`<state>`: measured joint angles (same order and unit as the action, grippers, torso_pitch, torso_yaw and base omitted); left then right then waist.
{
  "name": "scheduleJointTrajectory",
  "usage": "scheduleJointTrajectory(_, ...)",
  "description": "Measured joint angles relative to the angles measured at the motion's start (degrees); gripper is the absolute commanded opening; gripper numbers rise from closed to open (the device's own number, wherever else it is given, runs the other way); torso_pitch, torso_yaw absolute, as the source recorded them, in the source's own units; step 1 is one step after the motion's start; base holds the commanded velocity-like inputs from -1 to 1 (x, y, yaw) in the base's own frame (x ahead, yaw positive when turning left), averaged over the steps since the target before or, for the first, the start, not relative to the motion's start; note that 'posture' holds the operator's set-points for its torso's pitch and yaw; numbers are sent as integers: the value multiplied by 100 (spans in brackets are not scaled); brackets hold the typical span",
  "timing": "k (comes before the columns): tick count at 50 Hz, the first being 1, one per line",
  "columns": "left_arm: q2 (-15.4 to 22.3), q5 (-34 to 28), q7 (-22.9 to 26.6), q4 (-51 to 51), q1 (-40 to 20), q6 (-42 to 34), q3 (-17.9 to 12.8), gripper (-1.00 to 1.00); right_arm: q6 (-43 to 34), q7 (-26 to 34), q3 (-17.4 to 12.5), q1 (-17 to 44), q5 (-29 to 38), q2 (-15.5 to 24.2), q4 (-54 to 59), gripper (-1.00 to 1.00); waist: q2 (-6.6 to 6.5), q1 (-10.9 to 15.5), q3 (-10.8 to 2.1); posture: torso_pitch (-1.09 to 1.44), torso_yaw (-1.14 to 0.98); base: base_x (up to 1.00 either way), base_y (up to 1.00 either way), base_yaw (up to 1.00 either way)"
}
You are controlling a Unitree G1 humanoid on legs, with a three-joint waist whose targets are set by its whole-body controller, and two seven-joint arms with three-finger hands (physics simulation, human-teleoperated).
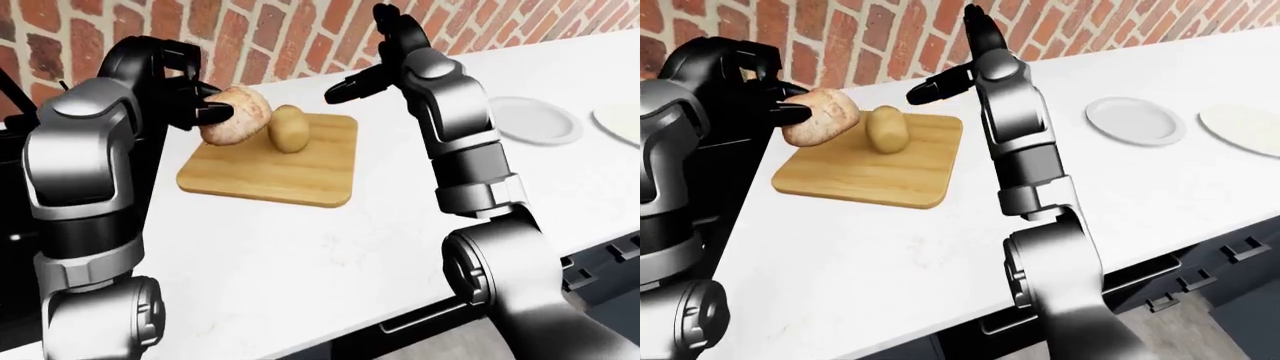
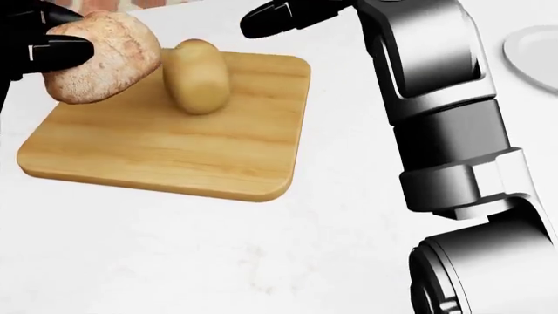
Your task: Place all breads on the cutting board.
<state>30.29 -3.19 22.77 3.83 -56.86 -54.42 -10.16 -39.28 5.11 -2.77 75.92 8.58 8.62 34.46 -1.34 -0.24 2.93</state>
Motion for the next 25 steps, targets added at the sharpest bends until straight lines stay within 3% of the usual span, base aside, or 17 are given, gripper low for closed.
scheduleJointTrajectory(12,-111,-394,174,316,279,386,67,-100,-56,3,22,-27,-26,11,-37,100,16,23,-4,0,0,0,0,0)
scheduleJointTrajectory(18,-204,-696,292,568,224,649,237,-100,-52,2,21,-103,-32,7,-90,100,41,26,-9,0,0,0,0,0)
scheduleJointTrajectory(25,-313,-1052,432,794,193,929,231,-100,-113,-6,9,-209,-43,8,-209,100,41,33,-22,0,0,0,0,0)
